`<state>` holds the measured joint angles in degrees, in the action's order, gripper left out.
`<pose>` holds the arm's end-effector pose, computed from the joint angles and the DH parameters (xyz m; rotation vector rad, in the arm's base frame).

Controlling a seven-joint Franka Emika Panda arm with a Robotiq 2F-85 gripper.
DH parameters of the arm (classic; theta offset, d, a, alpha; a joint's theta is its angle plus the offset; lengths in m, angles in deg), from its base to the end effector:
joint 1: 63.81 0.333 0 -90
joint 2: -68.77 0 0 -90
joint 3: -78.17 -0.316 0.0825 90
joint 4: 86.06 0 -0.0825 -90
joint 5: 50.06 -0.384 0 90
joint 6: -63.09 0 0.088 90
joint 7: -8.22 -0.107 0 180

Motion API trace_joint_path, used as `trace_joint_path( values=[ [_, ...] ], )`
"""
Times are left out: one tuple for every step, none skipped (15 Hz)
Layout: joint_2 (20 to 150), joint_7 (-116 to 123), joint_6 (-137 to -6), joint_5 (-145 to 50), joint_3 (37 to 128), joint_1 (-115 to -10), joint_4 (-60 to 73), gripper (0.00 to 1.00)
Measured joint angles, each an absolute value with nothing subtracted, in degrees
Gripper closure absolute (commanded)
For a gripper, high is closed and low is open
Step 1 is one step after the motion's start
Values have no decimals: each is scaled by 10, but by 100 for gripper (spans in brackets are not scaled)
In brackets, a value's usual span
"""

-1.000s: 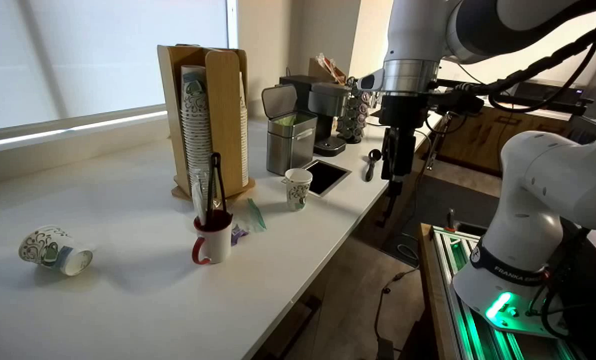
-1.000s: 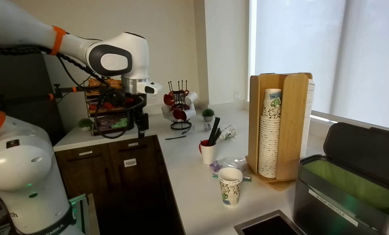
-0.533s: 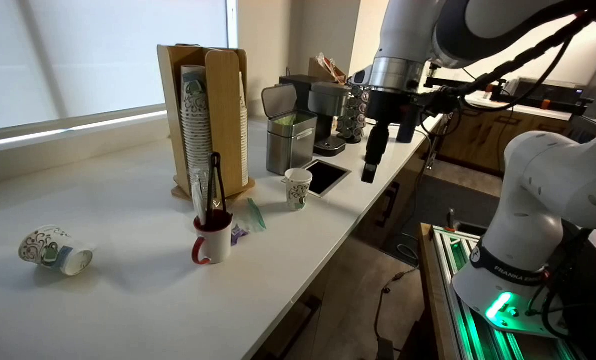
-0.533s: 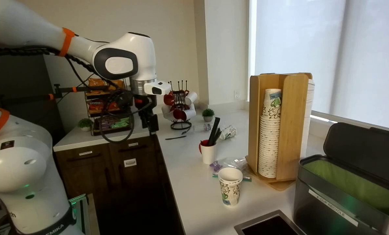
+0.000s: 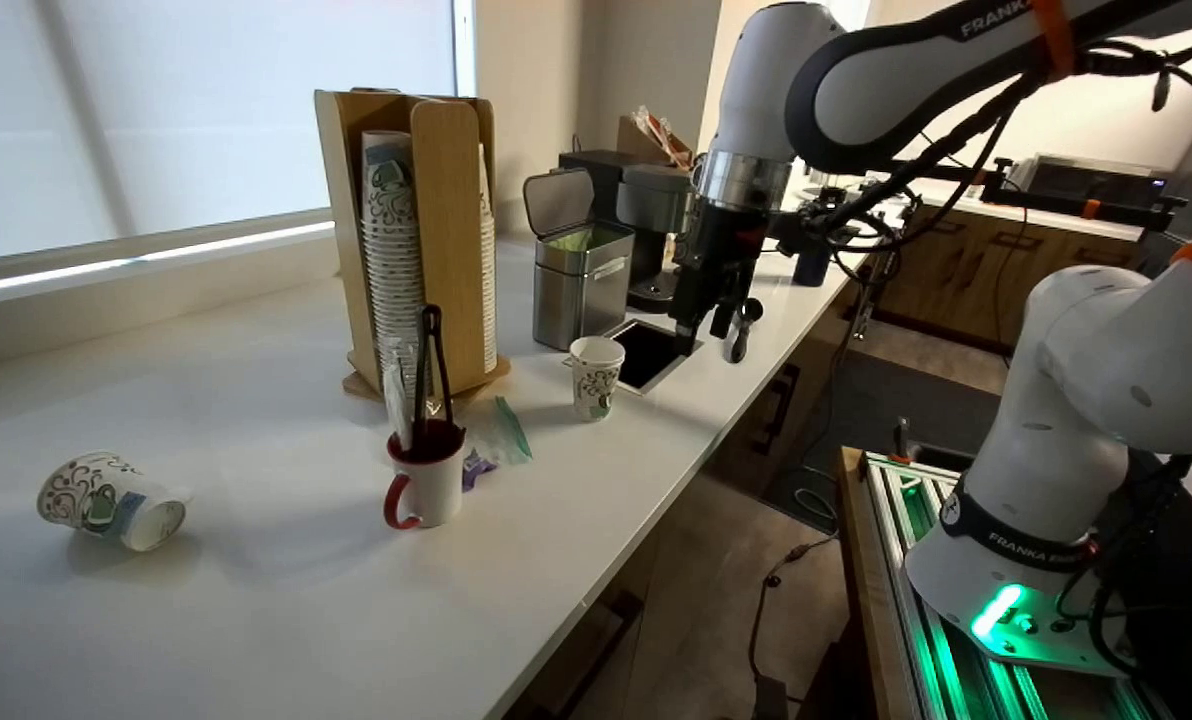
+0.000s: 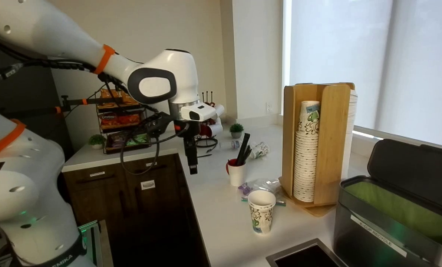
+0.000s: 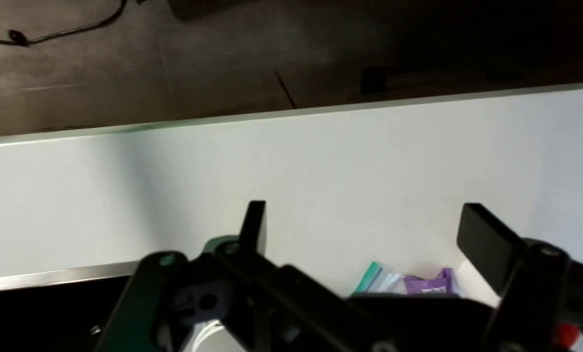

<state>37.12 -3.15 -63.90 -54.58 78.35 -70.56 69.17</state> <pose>0.3619 -0.0413 0.4001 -3.0211 0.5569 -0.0873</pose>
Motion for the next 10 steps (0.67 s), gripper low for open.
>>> trace_joint_path(
  values=[
    [381, -39, -639, -520, 776, -715, 687, 0],
    [391, -44, -639, -498, 766, -718, 682, 0],
    [403, -50, -638, -477, 753, -718, 673, 0],
    [417, -57, -638, -457, 735, -716, 664, 0],
    [435, -70, -638, -436, 715, -713, 652, 0],
    [456, -84, -638, -411, 697, -710, 638, 0],
    [481, -98, -636, -384, 681, -708, 622, 0],
    [501, -105, -634, -369, 673, -704, 608, 0],
    [515, -108, -634, -367, 673, -699, 599, 0],
    [519, -108, -634, -367, 678, -696, 597, 0]
  ],
)
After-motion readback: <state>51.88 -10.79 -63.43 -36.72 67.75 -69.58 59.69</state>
